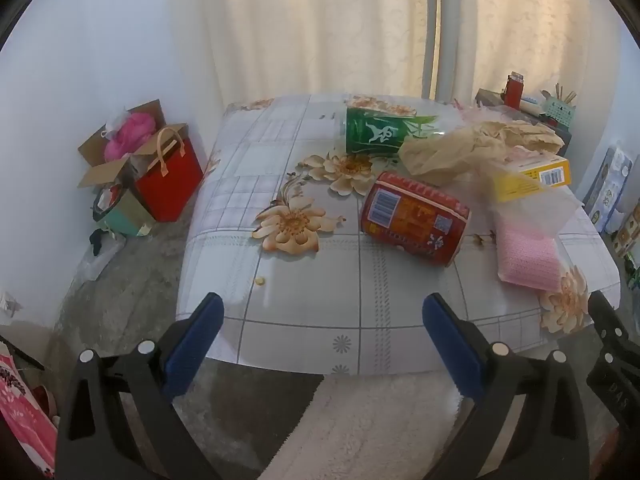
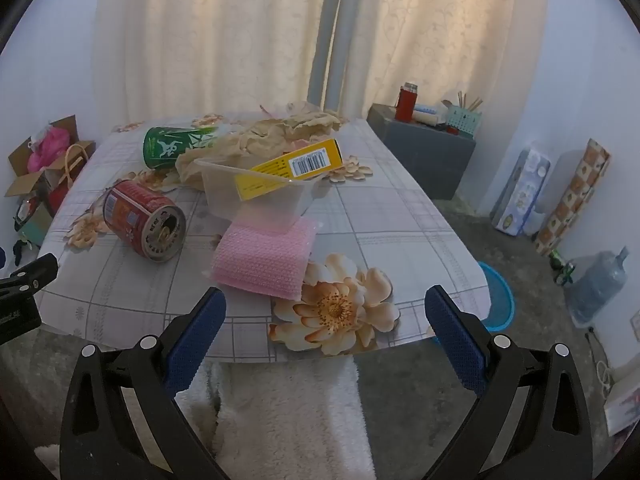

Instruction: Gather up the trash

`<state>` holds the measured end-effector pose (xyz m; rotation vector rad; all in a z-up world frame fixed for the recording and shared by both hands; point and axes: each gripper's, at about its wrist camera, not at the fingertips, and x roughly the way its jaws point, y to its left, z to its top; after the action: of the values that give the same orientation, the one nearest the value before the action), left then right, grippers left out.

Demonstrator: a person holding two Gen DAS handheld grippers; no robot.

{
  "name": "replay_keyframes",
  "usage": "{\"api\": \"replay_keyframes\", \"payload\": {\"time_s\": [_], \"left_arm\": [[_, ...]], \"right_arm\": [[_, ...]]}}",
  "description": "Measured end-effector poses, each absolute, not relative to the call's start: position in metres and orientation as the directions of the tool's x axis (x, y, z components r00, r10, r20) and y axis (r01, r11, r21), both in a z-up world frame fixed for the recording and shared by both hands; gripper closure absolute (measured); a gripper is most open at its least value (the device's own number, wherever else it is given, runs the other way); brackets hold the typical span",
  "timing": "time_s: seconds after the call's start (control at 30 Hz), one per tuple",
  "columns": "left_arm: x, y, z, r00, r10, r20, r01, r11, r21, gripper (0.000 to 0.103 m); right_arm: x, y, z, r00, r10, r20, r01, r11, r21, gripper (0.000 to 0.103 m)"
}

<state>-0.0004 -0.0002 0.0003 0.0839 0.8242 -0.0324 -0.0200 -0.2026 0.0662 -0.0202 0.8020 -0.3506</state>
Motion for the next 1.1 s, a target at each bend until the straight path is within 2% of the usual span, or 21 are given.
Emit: {"api": "replay_keyframes", "payload": {"time_s": [1.1], "left_arm": [[0.000, -0.007, 0.004, 0.677, -0.014, -0.736, 0.086, 0.994, 0.060, 0.005]], "right_arm": [[-0.024, -0.209, 0.066, 0.650, -0.326, -0.686, 0.312, 0.938, -0.151, 0.008]]}}
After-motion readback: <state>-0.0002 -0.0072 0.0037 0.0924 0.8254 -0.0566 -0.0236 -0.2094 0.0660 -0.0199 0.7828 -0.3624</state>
